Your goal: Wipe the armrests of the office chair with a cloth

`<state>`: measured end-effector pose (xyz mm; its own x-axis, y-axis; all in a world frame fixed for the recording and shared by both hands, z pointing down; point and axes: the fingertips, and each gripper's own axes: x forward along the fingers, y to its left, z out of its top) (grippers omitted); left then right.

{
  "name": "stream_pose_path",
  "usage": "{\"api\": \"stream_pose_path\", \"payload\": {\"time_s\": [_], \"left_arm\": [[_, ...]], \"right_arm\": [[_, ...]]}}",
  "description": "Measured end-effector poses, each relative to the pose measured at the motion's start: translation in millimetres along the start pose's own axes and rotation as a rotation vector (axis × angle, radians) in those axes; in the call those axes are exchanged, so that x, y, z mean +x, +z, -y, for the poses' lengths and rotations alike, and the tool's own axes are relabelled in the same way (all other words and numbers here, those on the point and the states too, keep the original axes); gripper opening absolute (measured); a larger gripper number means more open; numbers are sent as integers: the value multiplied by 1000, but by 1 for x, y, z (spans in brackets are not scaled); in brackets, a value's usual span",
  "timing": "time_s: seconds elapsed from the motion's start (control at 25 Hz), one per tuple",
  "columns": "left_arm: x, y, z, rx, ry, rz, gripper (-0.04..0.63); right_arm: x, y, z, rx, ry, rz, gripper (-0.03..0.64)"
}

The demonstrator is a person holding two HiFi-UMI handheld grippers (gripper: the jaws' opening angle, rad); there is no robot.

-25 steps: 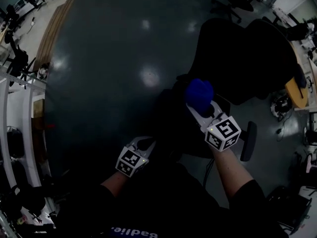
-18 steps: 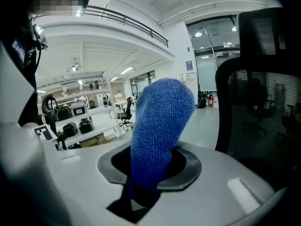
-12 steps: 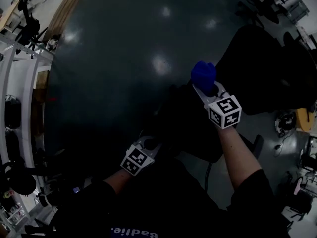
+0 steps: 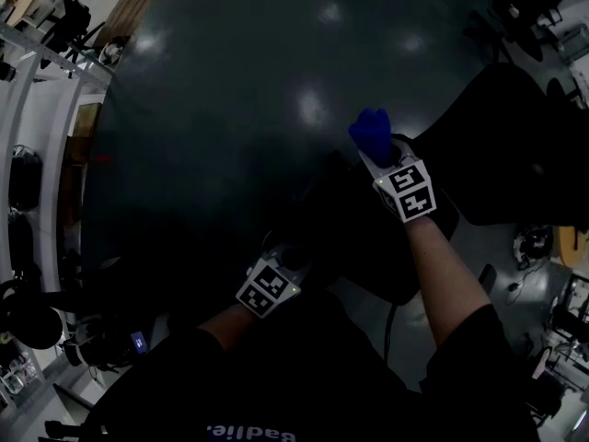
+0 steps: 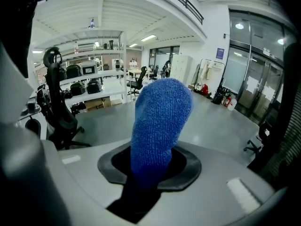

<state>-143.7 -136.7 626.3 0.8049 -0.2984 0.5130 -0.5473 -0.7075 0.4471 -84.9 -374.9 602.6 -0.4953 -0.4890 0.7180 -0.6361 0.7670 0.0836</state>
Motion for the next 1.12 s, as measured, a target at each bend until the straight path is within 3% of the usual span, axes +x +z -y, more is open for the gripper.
{"api": "stream_pose_path", "payload": {"time_s": [0.56,1.12], "left_arm": [[1,-13,14,30,-70,-32,20],[-2,-19,18,47,-64,-44,19]], "right_arm": [[-3,-2,-44,5,7,16,124],[-24,-6,-137,-44,148,41,124]]}}
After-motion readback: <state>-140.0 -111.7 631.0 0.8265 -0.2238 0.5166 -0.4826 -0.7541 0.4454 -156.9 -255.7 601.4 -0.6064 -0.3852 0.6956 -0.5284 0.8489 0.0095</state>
